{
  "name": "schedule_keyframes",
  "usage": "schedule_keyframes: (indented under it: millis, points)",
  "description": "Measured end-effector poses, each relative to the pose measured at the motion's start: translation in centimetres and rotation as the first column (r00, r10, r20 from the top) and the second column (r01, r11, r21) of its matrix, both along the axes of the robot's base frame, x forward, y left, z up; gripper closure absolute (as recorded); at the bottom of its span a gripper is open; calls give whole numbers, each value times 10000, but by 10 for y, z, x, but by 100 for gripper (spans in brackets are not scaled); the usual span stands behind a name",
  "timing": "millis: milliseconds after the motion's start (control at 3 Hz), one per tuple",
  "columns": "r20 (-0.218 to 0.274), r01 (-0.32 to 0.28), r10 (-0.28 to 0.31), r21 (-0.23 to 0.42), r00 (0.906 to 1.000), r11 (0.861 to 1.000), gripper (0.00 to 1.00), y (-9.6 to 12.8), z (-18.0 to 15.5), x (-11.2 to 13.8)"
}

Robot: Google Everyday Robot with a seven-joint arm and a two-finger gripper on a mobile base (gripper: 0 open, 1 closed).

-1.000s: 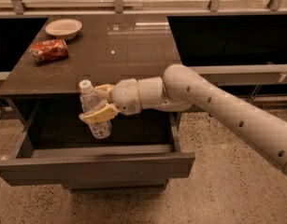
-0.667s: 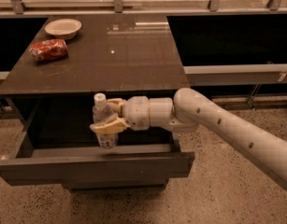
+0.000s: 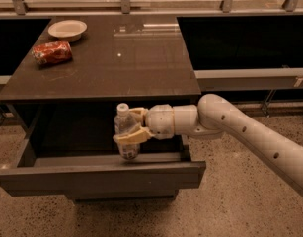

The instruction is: Place blue plastic bottle into top drawer

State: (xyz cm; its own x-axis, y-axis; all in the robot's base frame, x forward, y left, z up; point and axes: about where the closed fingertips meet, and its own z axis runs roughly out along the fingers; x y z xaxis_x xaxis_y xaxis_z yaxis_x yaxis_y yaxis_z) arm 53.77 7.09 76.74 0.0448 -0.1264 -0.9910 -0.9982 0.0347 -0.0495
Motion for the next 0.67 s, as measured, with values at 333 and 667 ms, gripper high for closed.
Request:
schedule_keyframes:
  millis: [333, 667]
  points:
    - [0, -115, 115, 45, 9999, 9999, 100, -19, -8, 4]
    - [-109, 81, -80, 169, 9999, 9998, 100, -30, -21, -4]
